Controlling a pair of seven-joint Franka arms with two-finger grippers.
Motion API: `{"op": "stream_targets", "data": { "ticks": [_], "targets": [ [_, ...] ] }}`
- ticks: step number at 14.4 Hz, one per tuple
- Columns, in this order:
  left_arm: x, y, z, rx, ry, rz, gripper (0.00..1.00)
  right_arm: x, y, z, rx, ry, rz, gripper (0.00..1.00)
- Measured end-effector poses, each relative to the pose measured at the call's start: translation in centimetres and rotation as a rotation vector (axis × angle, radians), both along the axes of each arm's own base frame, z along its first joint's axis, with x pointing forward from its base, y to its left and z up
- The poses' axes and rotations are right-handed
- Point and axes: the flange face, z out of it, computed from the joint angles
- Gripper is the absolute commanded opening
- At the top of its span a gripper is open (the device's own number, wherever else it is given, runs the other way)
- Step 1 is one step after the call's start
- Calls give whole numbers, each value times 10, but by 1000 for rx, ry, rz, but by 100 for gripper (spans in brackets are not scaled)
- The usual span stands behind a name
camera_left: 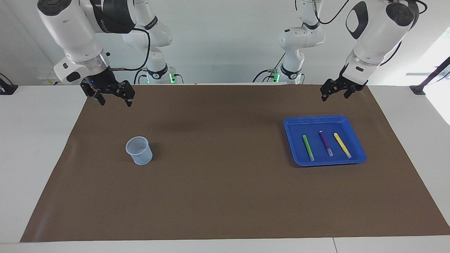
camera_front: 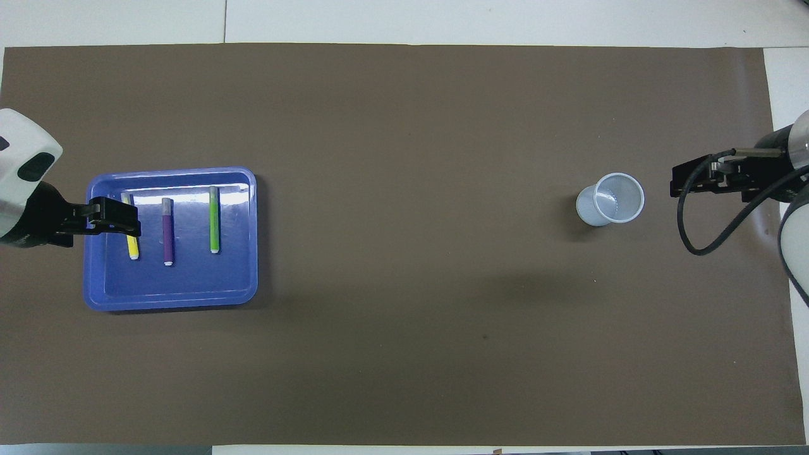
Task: Transfer and insert pens with both arms
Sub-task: 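Lower the left gripper into the blue tray and grasp the yellow pen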
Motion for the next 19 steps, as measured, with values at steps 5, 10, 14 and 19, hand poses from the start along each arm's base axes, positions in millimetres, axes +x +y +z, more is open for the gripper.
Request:
{"op": "stream_targets", "data": {
  "ticks": [5,10,14,19],
  "targets": [
    [-1,67,-93,-13,-9,-38,100,0,0,0,0,0,0,100],
    [17,90,-170,-16,-54,-12,96,0,0,0,0,0,-1,100],
    [31,99,-218,-3,-65,-32,91,0,-7,0,0,0,-12,100],
    [39,101,-238,22,-57,-67,80,0,-7,0,0,0,-13,100]
  ]
}}
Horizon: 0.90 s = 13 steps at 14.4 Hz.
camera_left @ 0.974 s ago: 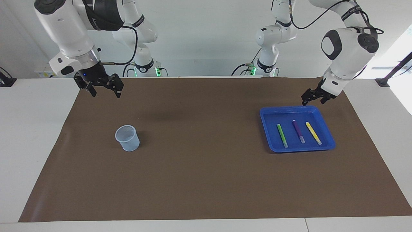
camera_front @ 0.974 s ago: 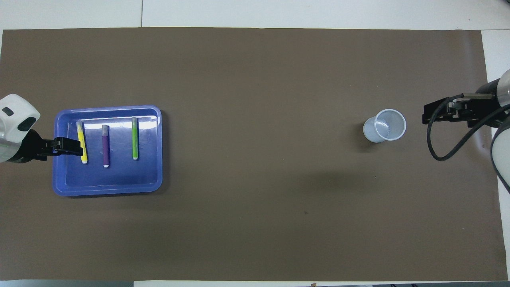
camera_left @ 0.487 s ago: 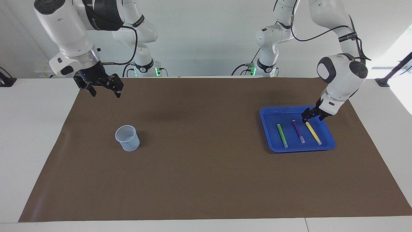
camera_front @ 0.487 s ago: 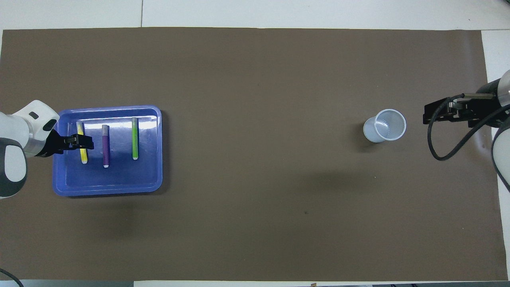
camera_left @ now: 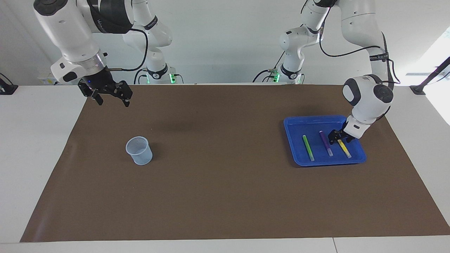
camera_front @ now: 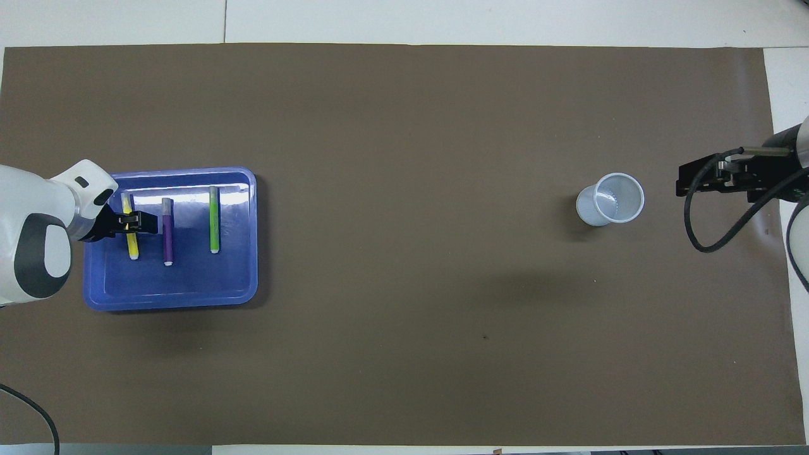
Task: Transfer and insert pens with both arms
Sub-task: 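Lower the left gripper into the blue tray and grasp the yellow pen, then lift the yellow pen with the left gripper toward the right gripper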
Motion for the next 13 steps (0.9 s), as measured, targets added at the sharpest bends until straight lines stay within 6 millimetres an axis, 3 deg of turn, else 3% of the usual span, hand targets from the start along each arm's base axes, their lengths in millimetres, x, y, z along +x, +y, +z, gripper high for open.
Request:
{"op": "stream_targets", "data": {
  "ticks": [3,7,10,12,13],
  "targets": [
    [5,1,-3,-1,1,-1,75,3,8,3,0,-27,14,100],
    [9,1,-6,-4,2,-1,62,3,11,4,0,-29,19,100],
    [9,2,-7,-4,4,0,31,1,7,3,-2,-16,13,100],
    [11,2,-5,-4,-1,-1,4,-1,6,5,-3,-17,11,100],
    [11,2,-4,-4,-3,-1,0,-1,6,6,-3,-18,11,100]
  ]
}}
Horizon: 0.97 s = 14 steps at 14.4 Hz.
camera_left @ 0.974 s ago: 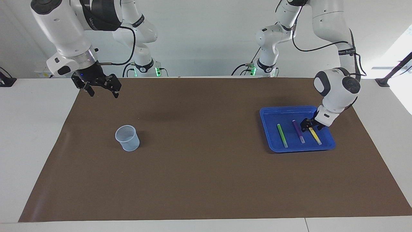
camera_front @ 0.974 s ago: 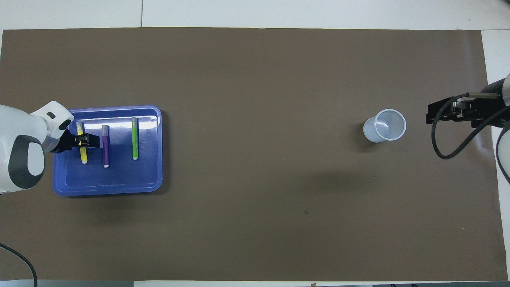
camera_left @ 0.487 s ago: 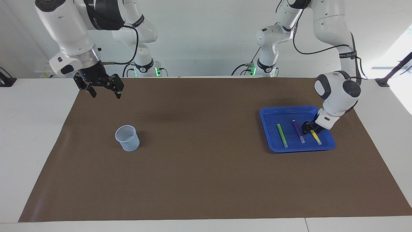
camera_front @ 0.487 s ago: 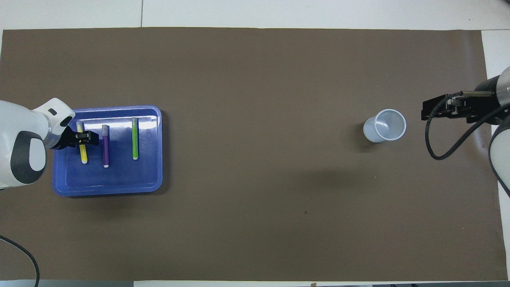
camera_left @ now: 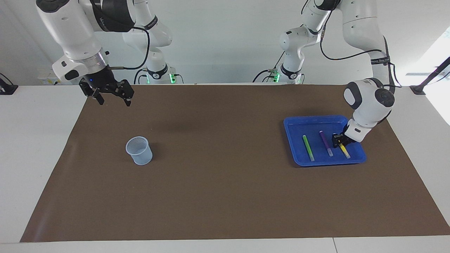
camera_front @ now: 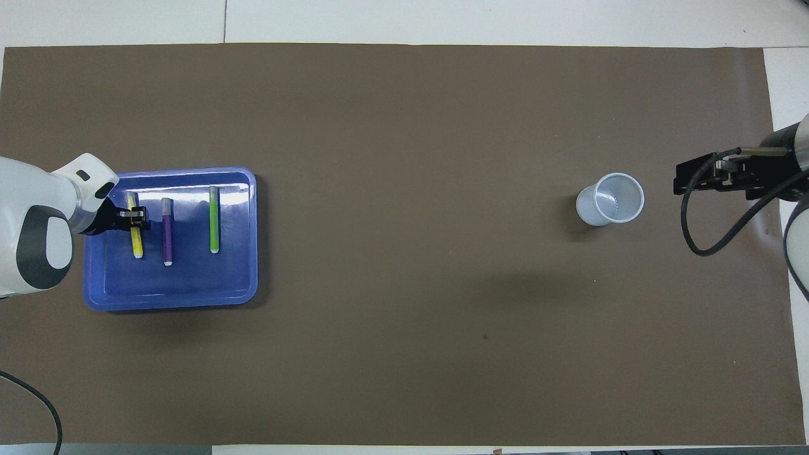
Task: Transfer and insert pens with both arms
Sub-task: 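Lift the yellow pen with the left gripper toward the right gripper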
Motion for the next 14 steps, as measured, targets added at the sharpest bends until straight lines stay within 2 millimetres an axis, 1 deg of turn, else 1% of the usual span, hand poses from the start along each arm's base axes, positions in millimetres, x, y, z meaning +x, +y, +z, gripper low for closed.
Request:
{"op": "stream_targets", "data": {
  "ticks": [6,9,11,13,14],
  "targets": [
    [0,0,1,0,-1,4,0,-3,0,3,0,3,0,100],
    [4,1,6,1,3,59,0,-7,0,7,0,8,0,100],
    [12,0,25,2,40,98,0,-8,1,9,0,5,1,100],
    [24,-5,54,5,74,146,0,-8,2,9,0,5,3,100],
    [29,-11,69,2,90,172,0,-8,2,9,0,3,3,100]
  ]
}}
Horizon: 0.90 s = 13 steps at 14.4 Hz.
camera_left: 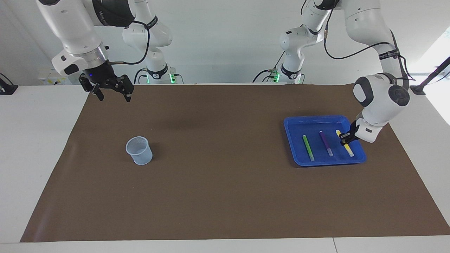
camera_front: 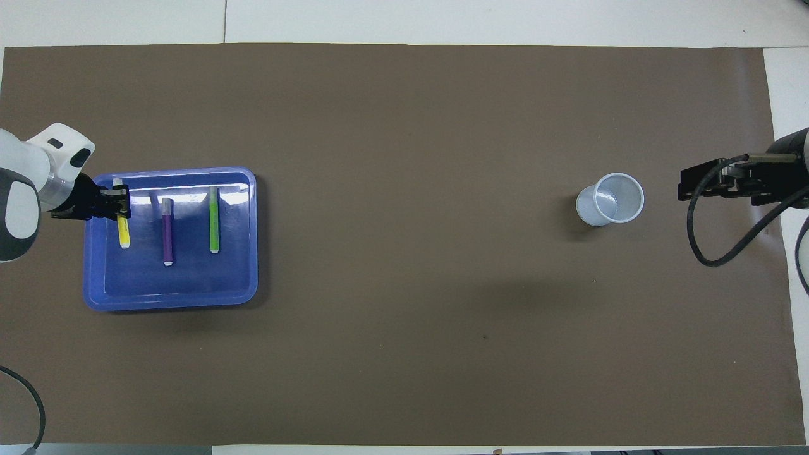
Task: Transfer and insert pens with both arms
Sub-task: 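Lift the yellow pen with the left gripper toward the right gripper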
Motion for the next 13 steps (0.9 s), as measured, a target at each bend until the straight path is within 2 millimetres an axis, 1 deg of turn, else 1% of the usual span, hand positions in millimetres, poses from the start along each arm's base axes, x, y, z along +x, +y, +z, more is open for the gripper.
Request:
{"op": "stream_targets", "data": {
  "ticks": [3,7,9,13],
  "targets": [
    [8,-33,40,-43,42,106,0,1,1,0,0,-12,1,100],
    [6,-88,97,-127,98,356,0,1,1,0,0,-11,1,100],
    [1,-121,123,-204,121,492,0,1,1,0,0,-11,2,100],
    [-22,-178,173,-337,192,715,0,1,4,0,0,-11,8,100]
  ]
}}
